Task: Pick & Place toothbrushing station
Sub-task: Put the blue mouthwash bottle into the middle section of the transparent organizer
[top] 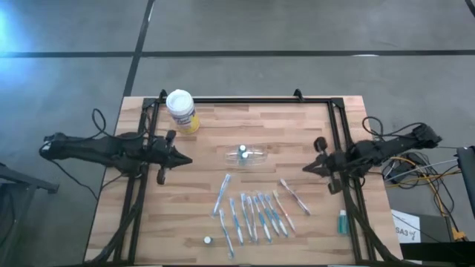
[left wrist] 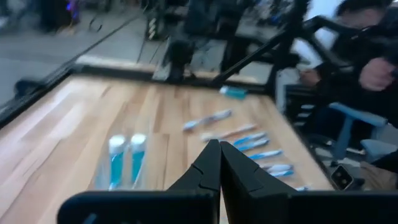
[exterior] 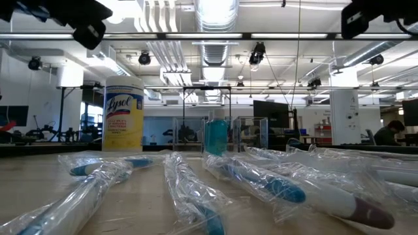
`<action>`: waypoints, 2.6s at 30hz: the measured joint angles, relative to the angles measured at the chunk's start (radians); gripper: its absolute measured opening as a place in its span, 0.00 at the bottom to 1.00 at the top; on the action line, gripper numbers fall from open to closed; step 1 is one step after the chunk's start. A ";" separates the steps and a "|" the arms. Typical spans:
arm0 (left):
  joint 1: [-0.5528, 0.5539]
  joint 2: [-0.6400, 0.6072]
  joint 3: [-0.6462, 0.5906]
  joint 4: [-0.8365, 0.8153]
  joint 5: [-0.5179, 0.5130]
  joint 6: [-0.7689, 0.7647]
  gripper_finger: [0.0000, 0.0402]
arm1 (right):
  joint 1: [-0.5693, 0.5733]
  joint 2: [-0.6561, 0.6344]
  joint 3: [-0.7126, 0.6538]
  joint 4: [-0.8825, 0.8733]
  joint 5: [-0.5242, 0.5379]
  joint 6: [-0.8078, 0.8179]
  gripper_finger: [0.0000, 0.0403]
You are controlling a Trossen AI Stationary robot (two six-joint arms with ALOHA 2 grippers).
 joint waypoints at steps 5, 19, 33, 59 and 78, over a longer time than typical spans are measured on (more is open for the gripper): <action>-0.065 0.148 0.145 -0.212 -0.124 -0.046 0.00 | -0.025 -0.120 -0.058 0.002 -0.002 -0.075 0.02; -0.269 0.709 0.739 -0.777 -0.144 -0.364 0.08 | -0.036 -0.302 -0.178 -0.057 0.023 -0.086 0.02; -0.489 1.198 1.240 -0.954 -0.076 -0.667 0.40 | -0.036 -0.299 -0.081 -0.197 0.153 -0.117 0.02; -0.608 1.467 1.393 -1.018 -0.036 -0.738 0.57 | -0.036 -0.294 -0.054 -0.262 0.142 -0.128 0.02; -0.582 1.464 1.278 -0.990 0.026 -0.661 0.57 | -0.036 -0.293 -0.056 -0.263 0.141 -0.099 0.02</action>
